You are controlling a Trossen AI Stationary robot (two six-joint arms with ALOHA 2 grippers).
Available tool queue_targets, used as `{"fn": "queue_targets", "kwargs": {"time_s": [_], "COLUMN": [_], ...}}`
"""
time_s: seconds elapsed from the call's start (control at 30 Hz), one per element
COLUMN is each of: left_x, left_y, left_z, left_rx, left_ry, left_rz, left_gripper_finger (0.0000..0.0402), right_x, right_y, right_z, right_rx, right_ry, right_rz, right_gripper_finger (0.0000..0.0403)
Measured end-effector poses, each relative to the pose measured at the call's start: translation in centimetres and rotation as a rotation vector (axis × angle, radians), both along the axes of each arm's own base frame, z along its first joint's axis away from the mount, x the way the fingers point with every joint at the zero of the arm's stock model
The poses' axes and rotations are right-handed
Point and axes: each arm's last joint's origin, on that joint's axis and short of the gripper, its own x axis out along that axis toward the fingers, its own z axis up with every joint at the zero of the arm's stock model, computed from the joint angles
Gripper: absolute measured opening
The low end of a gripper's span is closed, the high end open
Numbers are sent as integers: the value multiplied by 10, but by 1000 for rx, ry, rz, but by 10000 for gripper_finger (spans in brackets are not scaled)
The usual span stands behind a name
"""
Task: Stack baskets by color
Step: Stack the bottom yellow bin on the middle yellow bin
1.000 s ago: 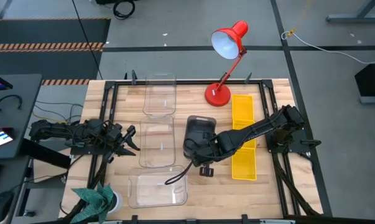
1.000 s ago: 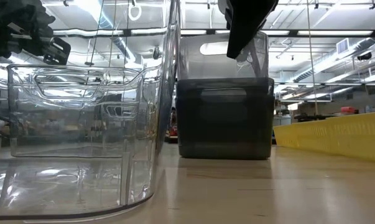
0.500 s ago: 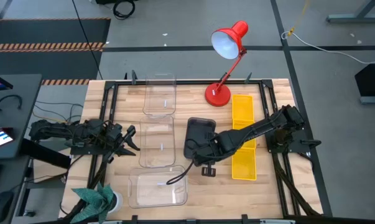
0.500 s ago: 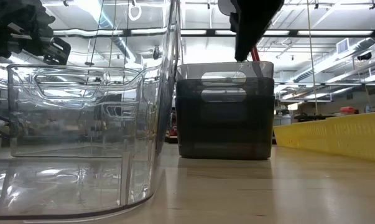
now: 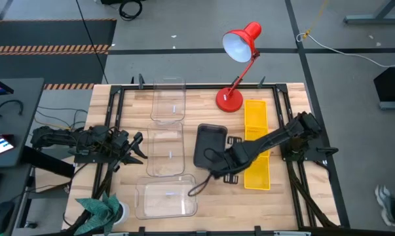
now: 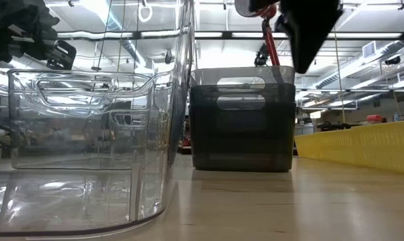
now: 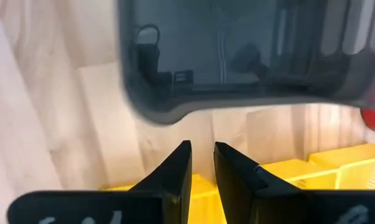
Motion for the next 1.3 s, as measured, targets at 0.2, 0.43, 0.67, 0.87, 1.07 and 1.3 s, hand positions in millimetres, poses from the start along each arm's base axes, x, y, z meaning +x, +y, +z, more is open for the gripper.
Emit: {"fn": "queue_targets", "kwargs": {"time_s": [0.2,0.43,0.67,0.87,1.07,1.3], "left_x": [0,0,0,0,0,0], "left_y": [0,0,0,0,0,0], "left_z": [0,0,0,0,0,0], "left_rx": [-1,0,-1,-1,0,-1], "left_ry": [0,0,0,0,0,1], "left_rz": [0,0,0,0,0,0], "left_gripper_finger": [117,117,117,117,117,117], "right_x": [-13,-31,-47,-69,-103,-125], "right_y": [29,61,75,69,57,56], "right_z": [0,-6,-40,-40,-34,-50], "right_rx": [1,-20,1,85,95,200], "right_ry": [-26,-77,-65,-79,-143,-74], "right_rz": [11,-4,6,-44,-124,-153], "right_gripper_finger": [73,71,48,17,8,54]}}
